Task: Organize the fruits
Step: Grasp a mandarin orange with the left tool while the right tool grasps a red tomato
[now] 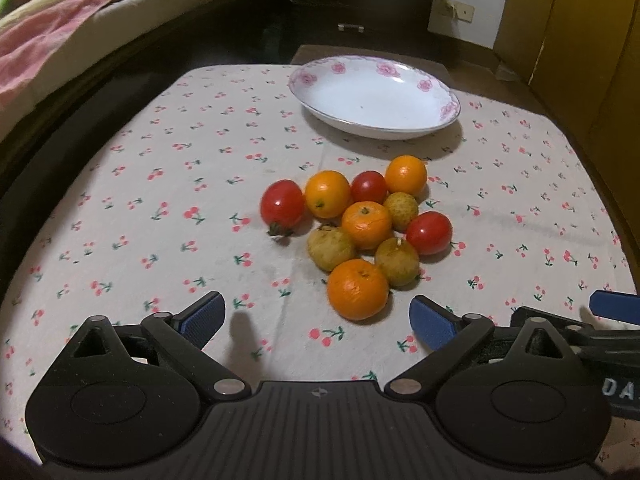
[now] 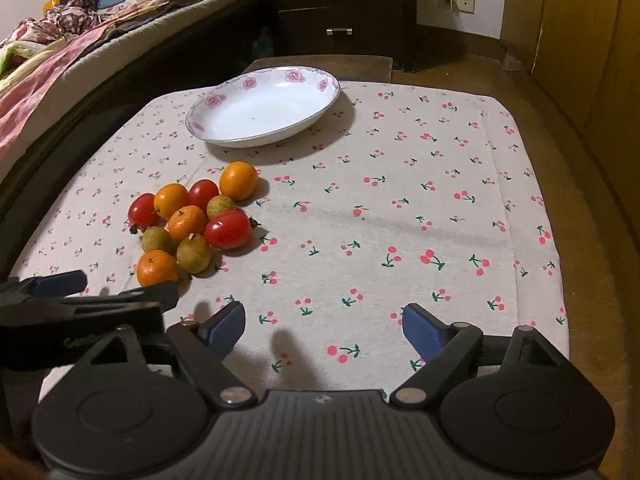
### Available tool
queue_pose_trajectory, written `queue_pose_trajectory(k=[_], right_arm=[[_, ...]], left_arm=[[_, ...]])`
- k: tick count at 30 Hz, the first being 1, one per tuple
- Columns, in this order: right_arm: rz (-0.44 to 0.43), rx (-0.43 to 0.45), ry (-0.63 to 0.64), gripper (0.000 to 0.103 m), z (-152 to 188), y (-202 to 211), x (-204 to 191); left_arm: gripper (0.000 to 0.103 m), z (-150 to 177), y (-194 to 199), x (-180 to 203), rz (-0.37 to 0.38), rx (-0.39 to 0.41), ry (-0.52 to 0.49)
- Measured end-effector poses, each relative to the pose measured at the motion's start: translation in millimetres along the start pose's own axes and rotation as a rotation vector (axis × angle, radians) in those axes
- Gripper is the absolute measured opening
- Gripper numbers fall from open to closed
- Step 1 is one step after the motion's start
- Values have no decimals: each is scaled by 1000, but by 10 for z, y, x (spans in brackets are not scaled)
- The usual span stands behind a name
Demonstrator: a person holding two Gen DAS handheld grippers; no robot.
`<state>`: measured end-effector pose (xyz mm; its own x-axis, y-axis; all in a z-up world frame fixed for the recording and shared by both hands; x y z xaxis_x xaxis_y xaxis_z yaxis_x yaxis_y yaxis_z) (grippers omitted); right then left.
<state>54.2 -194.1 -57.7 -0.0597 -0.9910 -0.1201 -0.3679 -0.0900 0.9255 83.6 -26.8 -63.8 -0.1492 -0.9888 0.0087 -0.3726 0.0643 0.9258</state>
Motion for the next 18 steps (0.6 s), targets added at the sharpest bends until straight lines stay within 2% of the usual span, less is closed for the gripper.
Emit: queue_pose_trajectory(k=[7,9,14,18], right_arm=[[-45,-9,-20,75,-33,46,49],[-62,-6,-21,68,-52,87,47],[-94,20,4,64,-103,243,10],[-108,39,34,61,-191,306,-37]], left_arm=[[94,-52,-125,31,-54,-23,-12],[91,-62,-117,-6,-53,-34,8],[68,-45,-31,-135,-37,-72,23],[59,-47,-13,-200,-29,-92,12]])
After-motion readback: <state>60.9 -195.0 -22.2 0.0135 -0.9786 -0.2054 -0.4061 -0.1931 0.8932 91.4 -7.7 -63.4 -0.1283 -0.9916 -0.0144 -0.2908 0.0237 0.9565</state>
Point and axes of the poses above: each gripper's, at about its wrist camera, not at the fingertips, and y roughly against the way its jaws point, x to its right, z to its underside, the point moved 5 cm from there along -y, roughly the way its jaws point, and after that the axes turned 14 degrees about -x, right-handed, at the moved point
